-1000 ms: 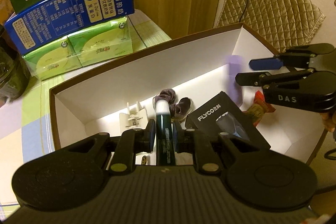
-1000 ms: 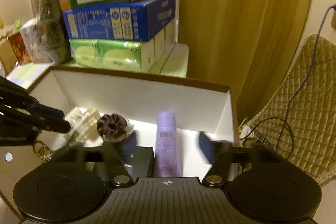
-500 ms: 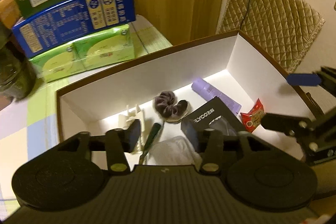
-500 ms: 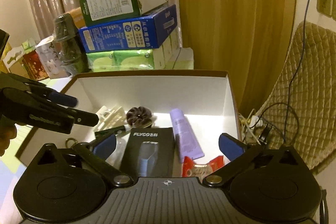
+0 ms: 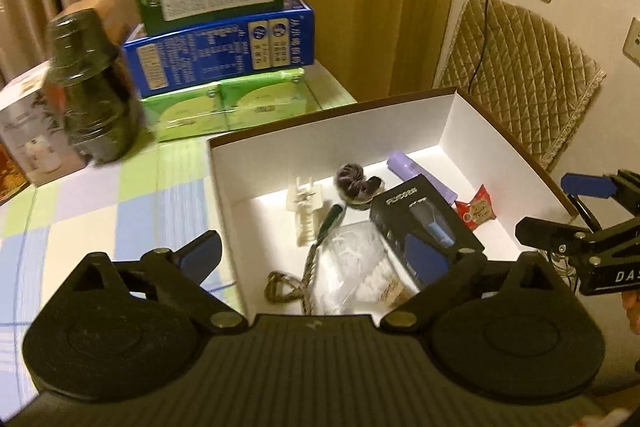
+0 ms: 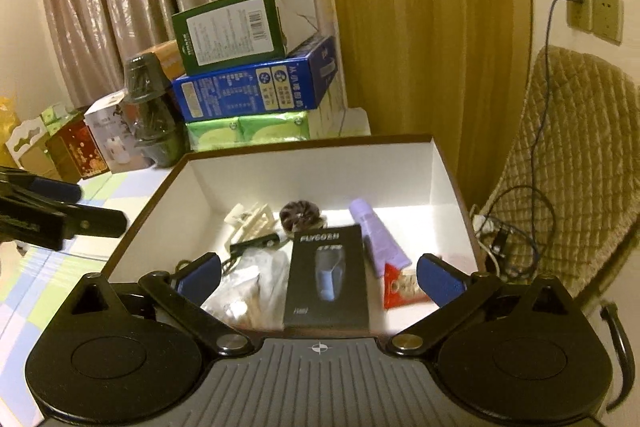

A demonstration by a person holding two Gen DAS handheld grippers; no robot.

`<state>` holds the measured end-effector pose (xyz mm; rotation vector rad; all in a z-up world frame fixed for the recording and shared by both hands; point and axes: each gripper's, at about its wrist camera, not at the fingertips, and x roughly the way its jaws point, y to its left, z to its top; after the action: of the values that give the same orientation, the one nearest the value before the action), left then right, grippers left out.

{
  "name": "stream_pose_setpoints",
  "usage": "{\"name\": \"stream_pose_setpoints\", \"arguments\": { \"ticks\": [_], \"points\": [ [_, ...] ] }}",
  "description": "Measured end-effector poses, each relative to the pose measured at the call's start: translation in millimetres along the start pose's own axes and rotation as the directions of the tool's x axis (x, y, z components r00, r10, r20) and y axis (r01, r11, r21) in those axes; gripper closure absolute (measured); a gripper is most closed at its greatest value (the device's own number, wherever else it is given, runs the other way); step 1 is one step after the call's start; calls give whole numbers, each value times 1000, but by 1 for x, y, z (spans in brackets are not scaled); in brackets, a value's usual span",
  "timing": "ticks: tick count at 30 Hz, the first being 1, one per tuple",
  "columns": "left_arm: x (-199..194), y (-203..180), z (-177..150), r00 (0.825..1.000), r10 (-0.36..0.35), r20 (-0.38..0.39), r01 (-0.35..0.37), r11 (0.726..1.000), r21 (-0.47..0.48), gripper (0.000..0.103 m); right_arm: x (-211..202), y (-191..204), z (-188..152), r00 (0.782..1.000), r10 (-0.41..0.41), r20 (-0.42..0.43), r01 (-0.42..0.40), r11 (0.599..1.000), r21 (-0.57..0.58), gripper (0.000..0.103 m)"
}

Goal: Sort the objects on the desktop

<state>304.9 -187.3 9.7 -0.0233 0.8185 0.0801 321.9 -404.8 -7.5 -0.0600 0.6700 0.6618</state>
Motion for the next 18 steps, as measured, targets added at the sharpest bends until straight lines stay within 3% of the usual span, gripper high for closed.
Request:
{"name": "stream_pose_setpoints", "arguments": {
  "ticks": [18],
  "points": [
    [-107, 34, -78, 999, 23, 39, -22, 1000, -14, 3, -74, 82, -52, 998, -54, -26, 55, 998, 33, 2]
  ]
}}
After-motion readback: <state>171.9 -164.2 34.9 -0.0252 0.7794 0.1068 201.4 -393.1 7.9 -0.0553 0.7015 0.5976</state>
